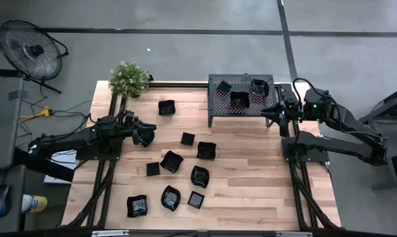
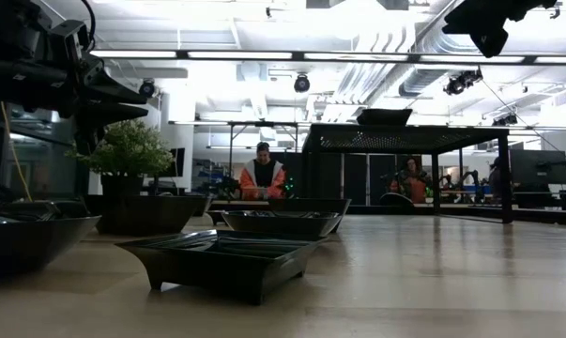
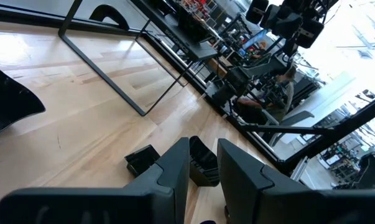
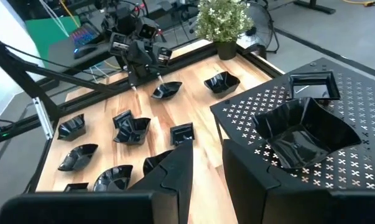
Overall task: Pick & Place Mini shaped plates
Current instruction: Stack the black distorted square plate on top of the black distorted square plate on the shelf
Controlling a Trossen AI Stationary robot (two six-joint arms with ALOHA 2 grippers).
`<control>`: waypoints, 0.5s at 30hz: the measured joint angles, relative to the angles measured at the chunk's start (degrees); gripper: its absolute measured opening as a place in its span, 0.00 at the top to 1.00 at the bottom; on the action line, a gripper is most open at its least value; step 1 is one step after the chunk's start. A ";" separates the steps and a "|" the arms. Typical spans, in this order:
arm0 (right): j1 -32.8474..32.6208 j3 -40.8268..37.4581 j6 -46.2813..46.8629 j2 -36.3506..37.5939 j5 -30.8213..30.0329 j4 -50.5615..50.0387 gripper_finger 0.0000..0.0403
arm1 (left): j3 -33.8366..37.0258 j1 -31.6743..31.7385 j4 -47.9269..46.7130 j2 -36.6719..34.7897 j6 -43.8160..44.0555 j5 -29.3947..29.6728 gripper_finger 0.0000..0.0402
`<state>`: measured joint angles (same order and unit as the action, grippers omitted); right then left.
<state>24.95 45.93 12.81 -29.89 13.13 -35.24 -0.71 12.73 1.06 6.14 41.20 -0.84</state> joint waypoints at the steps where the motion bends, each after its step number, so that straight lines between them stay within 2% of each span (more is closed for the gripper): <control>1: 0.00 0.00 0.03 0.00 -0.25 0.00 0.79 | 0.00 -0.02 0.00 -0.01 0.02 -0.01 0.80; 9: 0.00 0.02 1.15 0.00 -0.10 -0.14 0.79 | 0.00 -0.02 0.24 0.01 0.00 2.45 0.80; 15: 0.00 0.07 1.94 0.00 4.42 -1.82 0.79 | 0.00 -0.02 0.46 -0.01 -0.01 3.58 0.80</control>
<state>24.95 46.00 14.74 -29.89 17.55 -37.07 -0.71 12.72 1.52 6.13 41.19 2.75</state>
